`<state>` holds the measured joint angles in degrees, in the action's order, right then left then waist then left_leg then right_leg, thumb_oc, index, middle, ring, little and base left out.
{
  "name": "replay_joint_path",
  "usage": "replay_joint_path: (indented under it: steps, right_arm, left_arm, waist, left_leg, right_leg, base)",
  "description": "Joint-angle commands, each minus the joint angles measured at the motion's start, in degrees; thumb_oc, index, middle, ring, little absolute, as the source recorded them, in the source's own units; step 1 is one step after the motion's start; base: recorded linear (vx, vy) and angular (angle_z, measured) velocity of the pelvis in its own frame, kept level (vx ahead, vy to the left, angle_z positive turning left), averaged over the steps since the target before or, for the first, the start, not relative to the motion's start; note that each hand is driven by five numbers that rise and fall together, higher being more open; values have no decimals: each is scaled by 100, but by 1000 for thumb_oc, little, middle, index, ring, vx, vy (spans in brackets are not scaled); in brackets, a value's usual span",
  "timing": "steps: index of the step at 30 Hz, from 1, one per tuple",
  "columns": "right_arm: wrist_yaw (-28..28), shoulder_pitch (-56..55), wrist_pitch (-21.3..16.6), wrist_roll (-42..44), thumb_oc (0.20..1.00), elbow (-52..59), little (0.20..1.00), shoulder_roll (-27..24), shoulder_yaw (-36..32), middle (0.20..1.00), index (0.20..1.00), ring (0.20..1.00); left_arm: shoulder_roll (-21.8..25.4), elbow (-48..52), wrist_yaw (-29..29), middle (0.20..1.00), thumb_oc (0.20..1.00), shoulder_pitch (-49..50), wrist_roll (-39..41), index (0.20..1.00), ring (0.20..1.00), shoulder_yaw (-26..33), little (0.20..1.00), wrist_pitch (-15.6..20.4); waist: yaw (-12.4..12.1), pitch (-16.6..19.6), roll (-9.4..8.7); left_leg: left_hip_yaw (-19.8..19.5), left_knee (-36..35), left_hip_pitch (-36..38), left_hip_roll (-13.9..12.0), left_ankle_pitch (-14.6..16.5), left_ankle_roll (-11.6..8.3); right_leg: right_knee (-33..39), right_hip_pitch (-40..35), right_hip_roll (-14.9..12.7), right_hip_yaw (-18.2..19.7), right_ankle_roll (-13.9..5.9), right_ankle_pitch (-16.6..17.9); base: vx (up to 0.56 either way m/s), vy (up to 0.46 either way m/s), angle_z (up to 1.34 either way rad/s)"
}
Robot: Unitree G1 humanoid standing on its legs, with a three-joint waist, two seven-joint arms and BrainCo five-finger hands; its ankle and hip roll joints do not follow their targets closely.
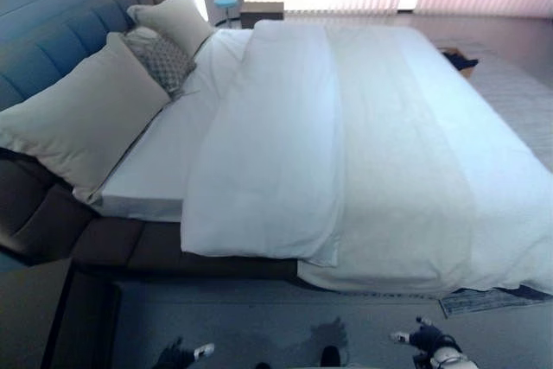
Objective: Make the bed
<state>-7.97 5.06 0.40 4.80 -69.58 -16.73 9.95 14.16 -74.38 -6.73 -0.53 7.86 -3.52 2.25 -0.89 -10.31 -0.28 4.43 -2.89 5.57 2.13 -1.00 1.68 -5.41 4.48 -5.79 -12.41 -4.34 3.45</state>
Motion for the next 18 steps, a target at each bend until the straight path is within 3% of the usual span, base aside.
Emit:
replay_joint_path:
  steps: [1, 3, 4, 8, 18]
  right_arm:
    - [37, 292, 47, -403, 1000, -137, 1000, -228, 286, 1000, 1000, 1000]
    - [79, 251, 49, -468, 1000, -190, 1000, -205, 327, 1000, 1000, 1000]
    - [141, 134, 72, -517, 1000, -302, 1000, -169, 341, 1000, 1000, 1000]
    - [271, 11, 123, -675, 1000, -503, 1000, -112, 422, 1000, 1000, 1000]
    - [391, -39, 182, -632, 1000, -496, 1000, -81, 426, 1000, 1000, 1000]
  left_arm:
    - [23, 12, -55, 1000, 1000, -259, -338, 1000, 1000, -128, 1000, 18]
    - [50, 43, -35, 1000, 1000, -261, -393, 1000, 1000, -169, 1000, 29]
    - [118, 125, 25, 1000, 1000, -289, -464, 1000, 1000, -263, 1000, 51]
    - [169, 134, 66, 1000, 1000, -247, -571, 1000, 1000, -260, 1000, 57]
    - [19, 194, 214, 1000, 1000, -96, -768, 1000, 1000, -443, 1000, -11]
  waist:
    - [-97, -121, 243]
    - [-92, -91, 234]
    - [-94, 41, 182]
    - [-172, 284, 86]
    - [-171, 464, 30]
  left_leg:
    - [-330, -63, -93, 129, -96, -73]
    - [-364, -86, -80, 133, -116, -71]
    - [-398, -142, -84, 143, -143, -99]
    - [-343, -211, -93, 143, -115, -174]
    - [-316, -211, 44, 101, -19, -254]
  right_leg:
    - [-739, 178, 139, 15, -284, -231]
    - [-743, 119, 167, 76, -240, -312]
    - [-477, -186, 228, 253, -190, -413]
    - [388, -598, 266, 270, -200, -313]
    - [950, -961, 396, 281, -172, -171]
  base:
    - [-63, 33, -20]
    - [-16, -13, -1]
    - [28, -66, 1]
    - [27, -66, 29]
    - [36, -85, -2]
